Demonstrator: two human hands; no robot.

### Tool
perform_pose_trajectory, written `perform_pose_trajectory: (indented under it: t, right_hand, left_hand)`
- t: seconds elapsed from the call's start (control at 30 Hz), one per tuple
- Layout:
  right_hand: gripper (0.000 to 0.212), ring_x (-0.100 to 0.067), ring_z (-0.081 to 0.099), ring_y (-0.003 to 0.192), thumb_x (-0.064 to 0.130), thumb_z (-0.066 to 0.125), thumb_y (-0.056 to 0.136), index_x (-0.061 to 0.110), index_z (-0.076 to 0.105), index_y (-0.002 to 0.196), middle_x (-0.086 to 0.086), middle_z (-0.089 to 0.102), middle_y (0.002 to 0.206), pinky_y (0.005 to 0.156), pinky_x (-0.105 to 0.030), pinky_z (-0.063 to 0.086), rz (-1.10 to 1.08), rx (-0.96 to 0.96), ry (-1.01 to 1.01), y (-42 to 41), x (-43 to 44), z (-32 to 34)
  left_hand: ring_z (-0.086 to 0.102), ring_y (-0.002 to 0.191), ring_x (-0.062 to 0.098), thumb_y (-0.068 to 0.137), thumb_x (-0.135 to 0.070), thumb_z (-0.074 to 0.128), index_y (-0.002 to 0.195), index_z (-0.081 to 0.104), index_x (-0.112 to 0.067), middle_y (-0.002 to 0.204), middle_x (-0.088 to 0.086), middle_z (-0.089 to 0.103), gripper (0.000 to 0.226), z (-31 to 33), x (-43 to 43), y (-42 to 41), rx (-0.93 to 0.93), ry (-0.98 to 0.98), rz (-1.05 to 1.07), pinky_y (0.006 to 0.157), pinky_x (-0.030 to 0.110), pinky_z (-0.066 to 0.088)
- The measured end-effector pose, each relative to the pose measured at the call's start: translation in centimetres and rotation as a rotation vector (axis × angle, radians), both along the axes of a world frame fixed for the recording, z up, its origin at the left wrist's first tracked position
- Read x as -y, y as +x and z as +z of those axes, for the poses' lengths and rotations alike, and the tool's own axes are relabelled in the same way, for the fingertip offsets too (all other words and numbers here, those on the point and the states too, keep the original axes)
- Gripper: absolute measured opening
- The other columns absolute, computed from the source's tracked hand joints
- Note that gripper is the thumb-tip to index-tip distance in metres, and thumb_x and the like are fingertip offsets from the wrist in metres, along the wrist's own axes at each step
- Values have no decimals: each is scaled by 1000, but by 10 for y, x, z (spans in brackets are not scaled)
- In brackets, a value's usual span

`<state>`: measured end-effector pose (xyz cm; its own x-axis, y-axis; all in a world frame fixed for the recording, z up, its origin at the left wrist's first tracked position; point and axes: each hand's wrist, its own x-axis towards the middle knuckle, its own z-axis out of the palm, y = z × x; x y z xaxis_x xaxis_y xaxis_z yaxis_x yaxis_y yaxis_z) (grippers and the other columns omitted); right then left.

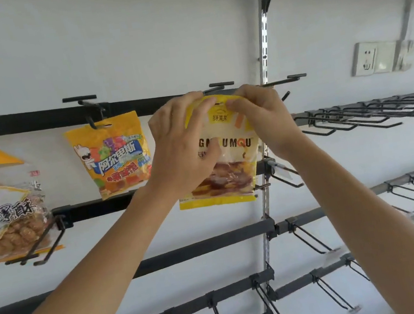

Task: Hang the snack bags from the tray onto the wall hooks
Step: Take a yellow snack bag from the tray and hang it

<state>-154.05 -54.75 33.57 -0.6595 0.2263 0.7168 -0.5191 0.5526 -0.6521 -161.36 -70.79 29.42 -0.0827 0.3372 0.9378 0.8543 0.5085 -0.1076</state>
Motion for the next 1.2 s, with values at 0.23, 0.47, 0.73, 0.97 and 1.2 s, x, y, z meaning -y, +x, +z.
perform_pose_trajectory:
  t: [0.23, 0.47, 0.73, 0.97, 1.2]
  right_hand:
    - [20, -15, 54, 56, 14, 59, 85, 15, 53, 65, -3, 55, 58, 57, -27, 42, 198, -26, 45, -14, -8, 15]
    - [27, -13, 54, 60, 13, 58, 90, 19, 53, 64, 0, 57, 63, 60, -30, 42, 290, 45, 50, -30, -13, 16]
    - [26, -16, 54, 94, 24, 66, 90, 10, 59, 111, -1, 56, 107, 86, -30, 46, -19, -80, 120, -71, -25, -24]
    - [54, -31, 49, 95, -4, 56, 69, 11, 56, 121, -12, 52, 111, 79, -44, 46, -457, -287, 441, -66, -6, -50]
    - [76, -29, 15, 148, 26, 56, 93, 19, 18, 158, -2, 9, 166, 118, -44, 23, -286, 94, 687, -62, -8, -54]
  left_hand:
    - [37, 124, 23, 84, -36, 62, 137, 52, -17, 136, 4, 50, 57, 8, -5, -1, -17, 51, 112, 104, 42, 26]
    - [39, 127, 26, 90, -37, 58, 142, 47, -15, 140, 5, 48, 58, -1, -9, 5, 36, 56, 269, 106, 43, 26]
    - [26, 140, 26, 92, -40, 58, 140, 51, -19, 154, 8, 35, 53, -13, 0, 2, 49, -183, 492, 112, 50, 21]
    - [6, 147, 29, 86, -41, 68, 156, 21, -19, 163, 13, 12, 87, -18, 3, -18, 199, -304, 569, 118, 54, 11]
    - [-7, 152, 32, 90, -48, 56, 158, 7, -20, 166, 8, -6, 88, -17, -2, -35, 217, -380, 633, 117, 49, -9]
